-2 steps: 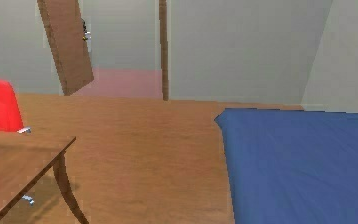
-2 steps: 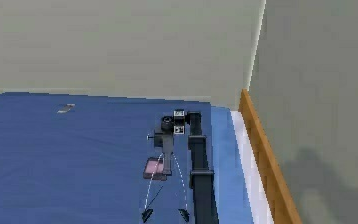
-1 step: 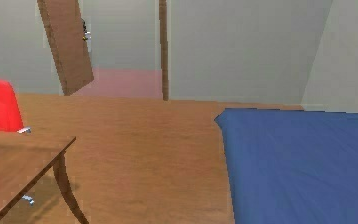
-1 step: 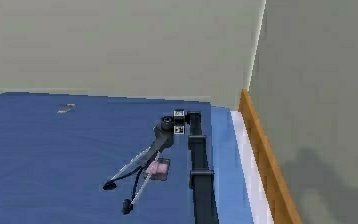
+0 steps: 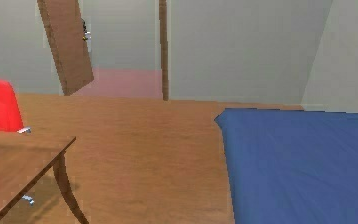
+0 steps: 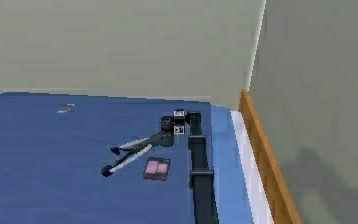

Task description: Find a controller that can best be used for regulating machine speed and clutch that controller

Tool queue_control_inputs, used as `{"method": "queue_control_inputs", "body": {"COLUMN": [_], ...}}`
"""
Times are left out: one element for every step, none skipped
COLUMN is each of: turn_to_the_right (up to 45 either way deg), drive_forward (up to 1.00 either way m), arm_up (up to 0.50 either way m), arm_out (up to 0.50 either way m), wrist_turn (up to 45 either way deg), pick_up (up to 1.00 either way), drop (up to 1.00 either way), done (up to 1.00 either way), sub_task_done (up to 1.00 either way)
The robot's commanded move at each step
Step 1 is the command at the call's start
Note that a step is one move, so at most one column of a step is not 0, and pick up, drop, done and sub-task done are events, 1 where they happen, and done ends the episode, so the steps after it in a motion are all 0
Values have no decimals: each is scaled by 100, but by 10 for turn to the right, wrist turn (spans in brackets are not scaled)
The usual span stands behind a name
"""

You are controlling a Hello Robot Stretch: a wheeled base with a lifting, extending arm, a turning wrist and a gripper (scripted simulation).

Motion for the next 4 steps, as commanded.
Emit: {"method": "queue_control_inputs", "body": {"turn_to_the_right": [0,0,0,0], "drive_forward": [0,0,0,0], "arm_up": [0,0,-30,0], "arm_out": [0,0,0,0], "wrist_turn": [450,330,0,0], "pick_up": [0,0,0,100], "drop": [0,0,0,0], "done": [0,0,0,0], "sub_task_done": [0,0,0,0]}}
